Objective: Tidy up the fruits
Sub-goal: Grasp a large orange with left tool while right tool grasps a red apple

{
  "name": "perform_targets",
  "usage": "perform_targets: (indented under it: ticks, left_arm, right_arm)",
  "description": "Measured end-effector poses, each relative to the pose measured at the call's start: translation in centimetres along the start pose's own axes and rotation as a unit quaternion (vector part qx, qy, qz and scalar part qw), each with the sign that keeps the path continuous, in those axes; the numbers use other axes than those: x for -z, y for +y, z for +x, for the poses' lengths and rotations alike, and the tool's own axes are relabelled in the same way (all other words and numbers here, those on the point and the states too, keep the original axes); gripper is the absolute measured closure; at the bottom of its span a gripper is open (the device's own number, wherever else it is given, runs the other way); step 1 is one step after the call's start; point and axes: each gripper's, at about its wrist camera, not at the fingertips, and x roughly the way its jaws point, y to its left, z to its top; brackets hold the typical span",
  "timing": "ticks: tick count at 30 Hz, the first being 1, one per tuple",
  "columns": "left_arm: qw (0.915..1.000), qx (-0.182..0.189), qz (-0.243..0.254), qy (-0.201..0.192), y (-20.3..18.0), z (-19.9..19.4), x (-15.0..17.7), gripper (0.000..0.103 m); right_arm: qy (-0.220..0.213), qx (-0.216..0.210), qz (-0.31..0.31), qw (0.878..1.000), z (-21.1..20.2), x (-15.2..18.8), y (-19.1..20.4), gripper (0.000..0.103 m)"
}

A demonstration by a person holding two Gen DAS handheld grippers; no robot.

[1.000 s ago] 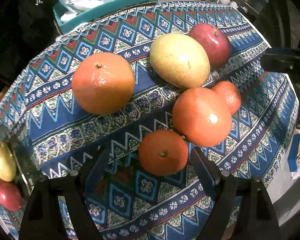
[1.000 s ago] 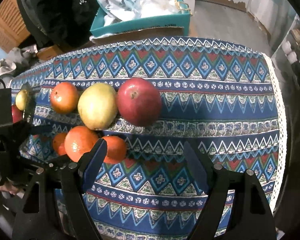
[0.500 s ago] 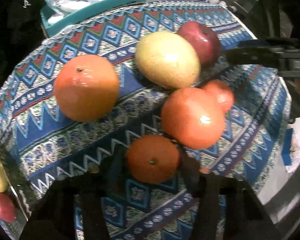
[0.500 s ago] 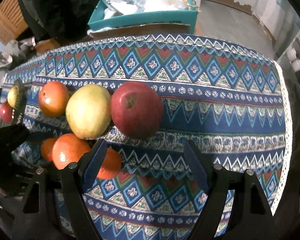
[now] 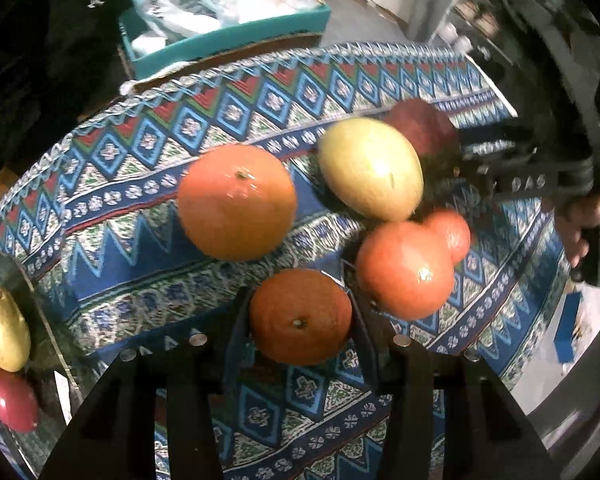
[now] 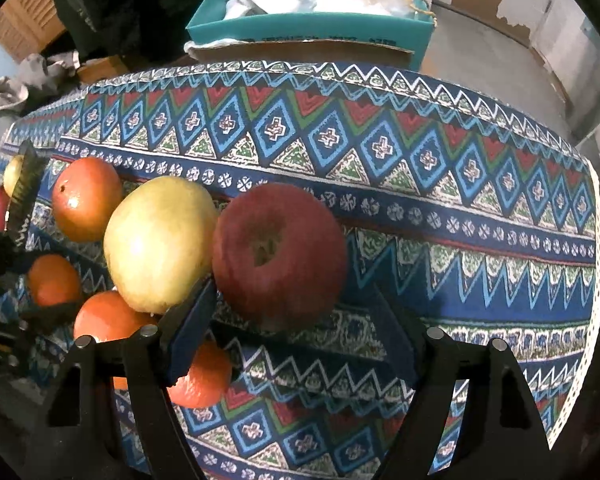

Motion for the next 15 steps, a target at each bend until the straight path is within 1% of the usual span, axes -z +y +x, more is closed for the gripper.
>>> perform_targets:
  ticks: [5, 6, 11, 15]
  left_arm:
    - [0.9998, 0.007, -0.016, -0.011, 1.0, -1.0, -0.3, 0.055]
    - [0.9997, 0.009, -0.019, -0.012, 1.1, -1.1, -0.3, 0.055]
    - [0.9994, 0.011, -0.027, -0.017, 1.4, -1.6, -0.4, 0.055]
    - [0.9993, 0.007, -0.029, -0.022, 1.8, -2.0, -0.6, 0.055]
  right_arm:
    - [0.001, 0.0, -0.009, 1.0, 1.1, -0.5, 0.4, 0.029]
    - [0.001, -0.002, -0.009, 1.0, 1.3, -0.6, 0.4, 0.031]
    - [-0.005, -0.003, -0.01, 1.0, 1.9, -0.9, 0.4, 0.031]
    - [-0.012, 0.002, -0.003, 1.0, 1.6, -0.5, 0.2, 0.032]
